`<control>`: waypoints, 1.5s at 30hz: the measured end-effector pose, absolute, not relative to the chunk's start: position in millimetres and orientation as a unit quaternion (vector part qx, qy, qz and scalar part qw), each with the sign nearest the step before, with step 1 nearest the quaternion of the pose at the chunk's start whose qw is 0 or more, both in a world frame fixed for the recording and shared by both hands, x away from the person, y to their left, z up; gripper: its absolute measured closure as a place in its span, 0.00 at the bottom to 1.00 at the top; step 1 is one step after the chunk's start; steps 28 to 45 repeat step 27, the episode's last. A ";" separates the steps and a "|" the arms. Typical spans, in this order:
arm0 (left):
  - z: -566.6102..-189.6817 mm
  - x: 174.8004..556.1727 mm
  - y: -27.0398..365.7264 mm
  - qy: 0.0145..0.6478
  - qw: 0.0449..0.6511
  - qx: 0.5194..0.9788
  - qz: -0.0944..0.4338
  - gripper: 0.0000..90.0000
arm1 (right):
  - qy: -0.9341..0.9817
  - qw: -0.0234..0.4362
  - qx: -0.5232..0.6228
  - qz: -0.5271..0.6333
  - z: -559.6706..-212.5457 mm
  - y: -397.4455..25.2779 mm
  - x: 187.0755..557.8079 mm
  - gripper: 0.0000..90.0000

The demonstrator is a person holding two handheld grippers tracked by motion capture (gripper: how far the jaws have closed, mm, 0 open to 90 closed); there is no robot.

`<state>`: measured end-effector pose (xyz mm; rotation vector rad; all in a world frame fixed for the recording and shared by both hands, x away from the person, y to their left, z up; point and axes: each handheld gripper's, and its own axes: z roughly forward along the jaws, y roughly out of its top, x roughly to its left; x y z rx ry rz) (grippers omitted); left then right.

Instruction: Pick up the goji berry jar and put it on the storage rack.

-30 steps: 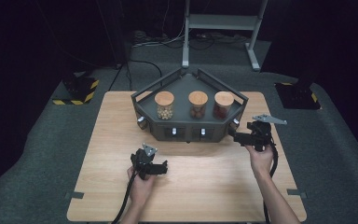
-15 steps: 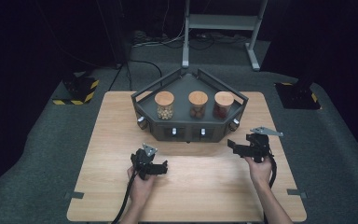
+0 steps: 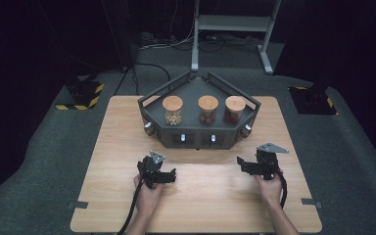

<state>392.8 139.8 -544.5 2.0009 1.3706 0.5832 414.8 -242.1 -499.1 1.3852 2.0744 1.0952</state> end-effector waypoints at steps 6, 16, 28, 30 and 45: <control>-544.4 392.8 139.8 0.521 0.318 0.761 0.222 0.04 | 0.759 0.213 0.497 0.364 -514.3 -241.6 413.3 0.12; -544.4 392.8 139.8 0.521 0.318 0.761 0.222 0.04 | 0.776 0.211 0.500 0.322 -540.3 -238.0 413.3 0.10; -544.5 393.1 139.8 0.519 0.319 0.762 0.220 0.03 | 0.775 0.218 0.492 0.330 -542.8 -239.0 410.5 0.10; -544.5 393.1 139.8 0.519 0.319 0.762 0.220 0.03 | 0.775 0.218 0.492 0.330 -542.8 -239.0 410.5 0.10; -544.5 393.1 139.8 0.519 0.319 0.762 0.220 0.03 | 0.775 0.218 0.492 0.330 -542.8 -239.0 410.5 0.10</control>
